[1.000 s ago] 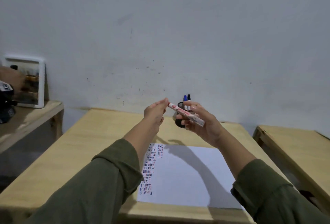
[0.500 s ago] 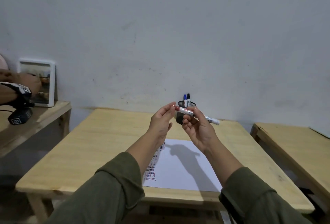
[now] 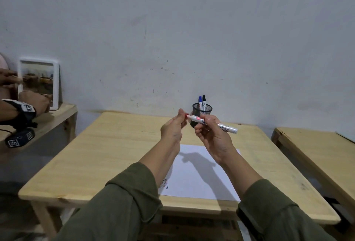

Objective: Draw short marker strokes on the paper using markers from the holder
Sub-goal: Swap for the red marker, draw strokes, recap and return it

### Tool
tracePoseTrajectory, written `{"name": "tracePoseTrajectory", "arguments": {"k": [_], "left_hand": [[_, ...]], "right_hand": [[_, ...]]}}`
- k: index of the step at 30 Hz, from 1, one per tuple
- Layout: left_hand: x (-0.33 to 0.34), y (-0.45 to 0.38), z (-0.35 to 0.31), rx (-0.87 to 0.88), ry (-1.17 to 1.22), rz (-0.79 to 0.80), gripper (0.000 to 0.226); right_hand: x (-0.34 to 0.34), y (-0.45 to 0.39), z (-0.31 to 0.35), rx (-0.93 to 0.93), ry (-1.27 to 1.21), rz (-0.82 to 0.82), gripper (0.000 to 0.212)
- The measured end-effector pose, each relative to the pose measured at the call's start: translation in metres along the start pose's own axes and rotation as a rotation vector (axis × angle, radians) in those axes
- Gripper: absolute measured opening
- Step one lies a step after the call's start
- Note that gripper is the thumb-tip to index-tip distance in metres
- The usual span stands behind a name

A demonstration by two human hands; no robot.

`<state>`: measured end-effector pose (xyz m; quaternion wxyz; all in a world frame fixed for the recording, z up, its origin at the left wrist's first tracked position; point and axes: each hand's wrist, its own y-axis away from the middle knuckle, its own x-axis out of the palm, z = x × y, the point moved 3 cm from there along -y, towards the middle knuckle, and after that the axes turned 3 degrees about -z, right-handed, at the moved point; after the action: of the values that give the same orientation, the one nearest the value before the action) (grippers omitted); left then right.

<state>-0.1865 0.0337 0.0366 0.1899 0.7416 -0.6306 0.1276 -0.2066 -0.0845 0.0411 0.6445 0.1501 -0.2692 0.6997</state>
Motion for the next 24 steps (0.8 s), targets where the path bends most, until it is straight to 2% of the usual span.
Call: {"name": "tracePoseTrajectory", "arguments": {"k": [2, 8, 13, 15, 20, 24], "left_hand": [[-0.015, -0.006, -0.002, 0.021, -0.066, -0.070, 0.021], [-0.060, -0.008, 0.003, 0.205, -0.545, -0.198, 0.015], [-0.091, -0.011, 0.027, 0.232, -0.865, -0.358, 0.011], [-0.100, -0.013, 0.034, 0.236, -1.002, -0.377, 0.007], [-0.110, -0.015, 0.043, 0.217, -1.113, -0.397, 0.016], [-0.112, -0.019, 0.051, 0.252, -1.162, -0.376, 0.024]], "right_hand": [[-0.006, 0.000, -0.001, -0.017, 0.060, 0.010, 0.020], [-0.030, 0.002, -0.019, 0.049, 0.144, -0.028, 0.015], [-0.034, 0.005, -0.043, 0.117, 0.214, -0.035, 0.011], [-0.036, 0.007, -0.051, 0.130, 0.248, -0.039, 0.008], [-0.045, 0.005, -0.066, 0.140, 0.333, -0.087, 0.013], [-0.051, 0.000, -0.070, 0.166, 0.391, -0.117, 0.008]]}}
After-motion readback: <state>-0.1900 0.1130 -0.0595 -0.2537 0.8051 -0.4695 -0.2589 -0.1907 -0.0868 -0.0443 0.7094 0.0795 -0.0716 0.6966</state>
